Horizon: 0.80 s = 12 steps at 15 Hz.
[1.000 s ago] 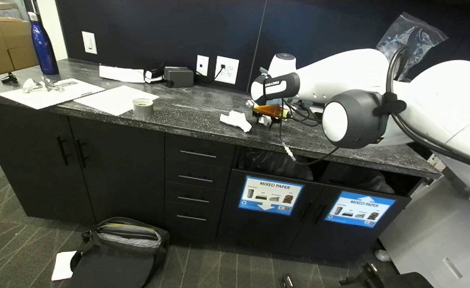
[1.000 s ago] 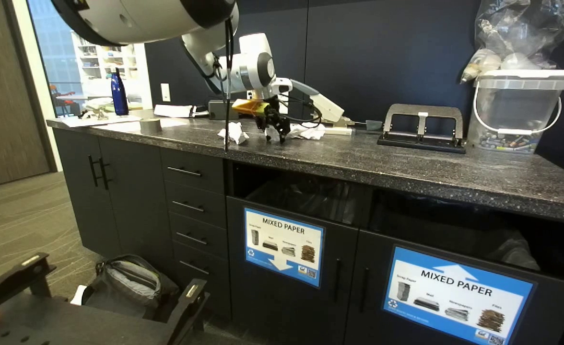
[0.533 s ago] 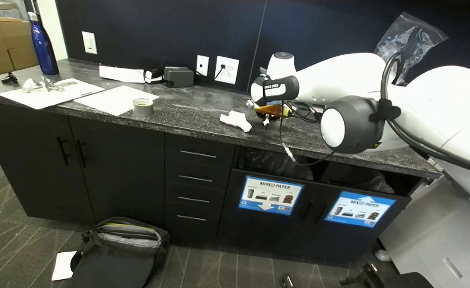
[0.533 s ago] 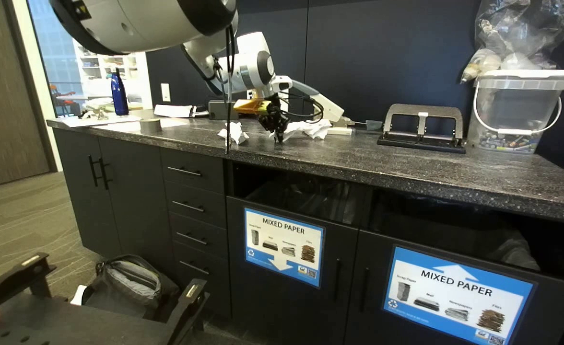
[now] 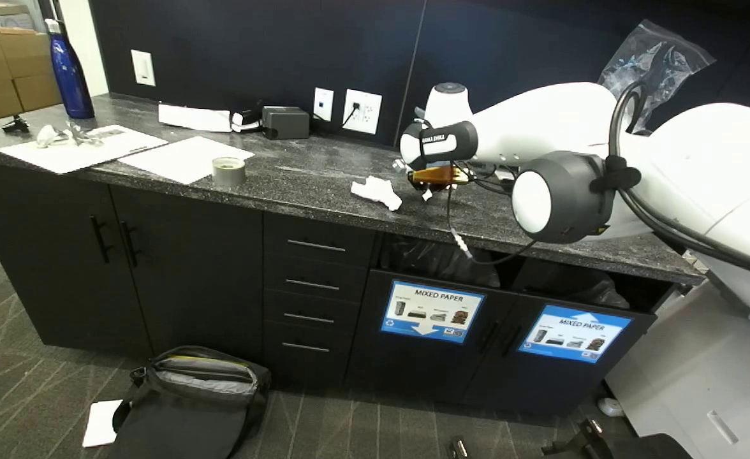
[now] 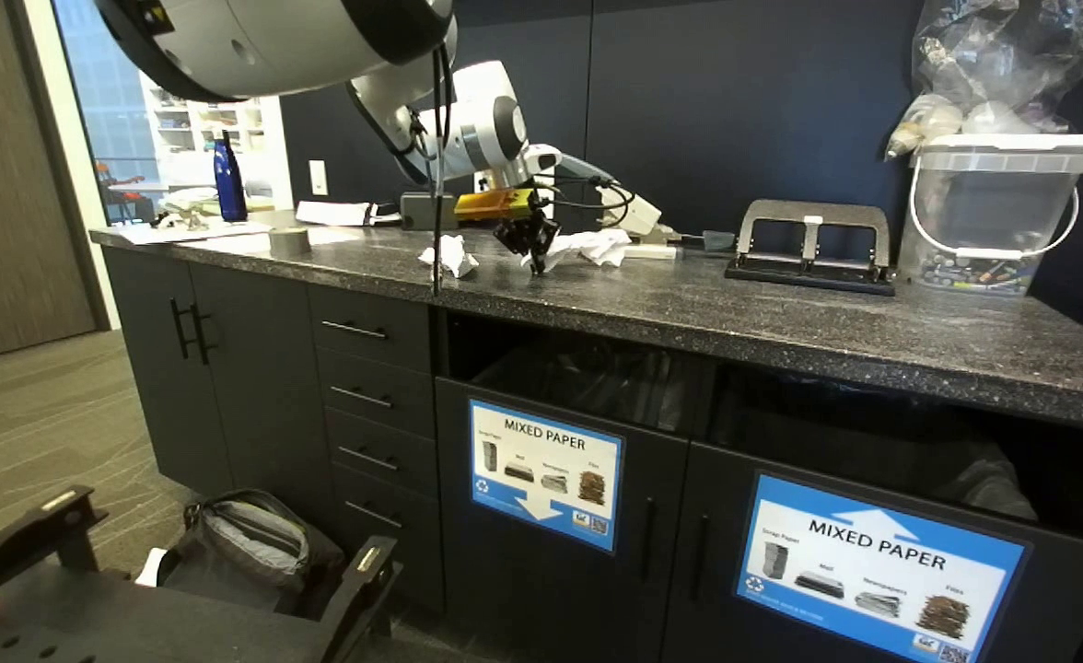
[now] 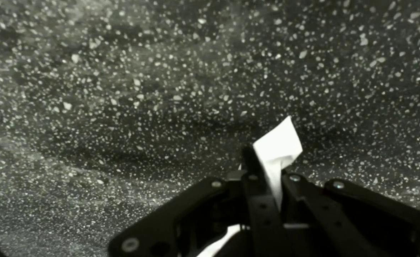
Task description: Place one paper from the counter inside the waste bin on the right, place four papers from the counter inside the bin on the left
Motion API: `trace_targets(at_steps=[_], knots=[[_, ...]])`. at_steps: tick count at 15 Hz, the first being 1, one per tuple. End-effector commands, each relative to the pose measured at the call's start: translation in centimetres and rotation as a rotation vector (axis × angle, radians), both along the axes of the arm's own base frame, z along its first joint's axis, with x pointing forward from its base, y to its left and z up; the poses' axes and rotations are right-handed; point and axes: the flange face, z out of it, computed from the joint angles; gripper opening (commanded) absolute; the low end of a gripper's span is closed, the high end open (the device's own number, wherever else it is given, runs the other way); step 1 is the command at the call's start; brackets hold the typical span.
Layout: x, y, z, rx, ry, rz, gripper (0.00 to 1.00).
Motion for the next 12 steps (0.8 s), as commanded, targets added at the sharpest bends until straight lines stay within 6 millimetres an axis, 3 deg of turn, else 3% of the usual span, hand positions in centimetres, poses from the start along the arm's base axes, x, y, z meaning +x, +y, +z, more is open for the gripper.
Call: trace_targets(at_steps=[1,12], knots=[[-1.7,-2.1,-3.1,-0.002,0.146,0.101,0.11],[-6.2,-4.0,-0.9,0.052,0.330,0.234,0.09]])
